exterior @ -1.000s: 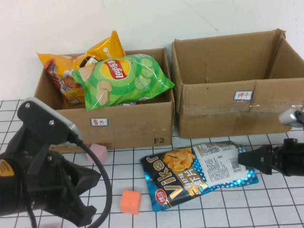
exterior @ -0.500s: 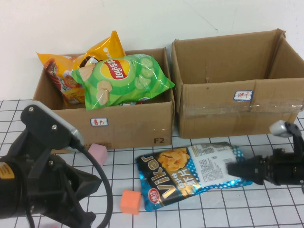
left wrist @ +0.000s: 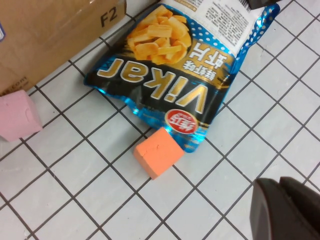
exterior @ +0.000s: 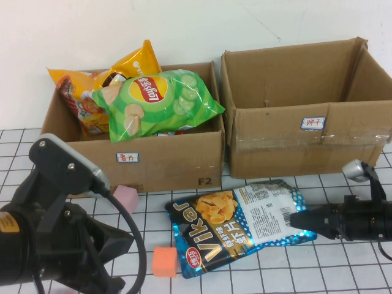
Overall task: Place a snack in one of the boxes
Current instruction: Pick up the potato chip
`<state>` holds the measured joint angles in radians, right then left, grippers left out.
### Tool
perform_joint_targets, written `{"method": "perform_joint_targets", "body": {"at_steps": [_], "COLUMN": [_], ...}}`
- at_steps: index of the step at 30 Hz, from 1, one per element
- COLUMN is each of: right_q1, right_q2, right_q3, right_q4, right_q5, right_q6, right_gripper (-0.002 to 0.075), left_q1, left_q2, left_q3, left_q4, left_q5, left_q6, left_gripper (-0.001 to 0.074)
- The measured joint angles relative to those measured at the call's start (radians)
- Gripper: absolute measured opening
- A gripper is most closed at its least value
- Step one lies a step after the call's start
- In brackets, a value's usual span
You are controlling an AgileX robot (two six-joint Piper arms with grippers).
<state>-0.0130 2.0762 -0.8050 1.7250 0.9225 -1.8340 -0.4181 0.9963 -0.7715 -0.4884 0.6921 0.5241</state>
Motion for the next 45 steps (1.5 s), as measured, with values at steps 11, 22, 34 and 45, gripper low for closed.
{"method": "perform_joint_targets", "body": {"at_steps": [11,22,34,45], "right_q1": [0.000,0.000,0.000,0.000], "right_q2": [0.013,-0.051,-0.303,-0.388], "right_q3": [-0.002,0.008,0.010,0.016], "right_q4": [0.000,-0.006,-0.073,-0.203], "right_q5": [0.129,0.201,0.212,0.141], "right_q6": [-0.002,0.007,0.094,0.108], "right_gripper": [0.0005,0.0000,-0.0001,-0.0001], "left_q1": [0.000,0.000,0.000,0.000], "left_q2": [-0.002,-0.002,-0.002,-0.002], "left_q3": [0.000,0.000,0.000,0.000], "left_q4": [-0.002,-0.002,0.013,0.020], "left_q5": [0.004,-0.019,-0.064,-0.086], "left_q6": [0.010,-0.015,-0.079,-0.090], "left_gripper": [-0.0001,-0.0001,-0.0001,-0.0001]}}
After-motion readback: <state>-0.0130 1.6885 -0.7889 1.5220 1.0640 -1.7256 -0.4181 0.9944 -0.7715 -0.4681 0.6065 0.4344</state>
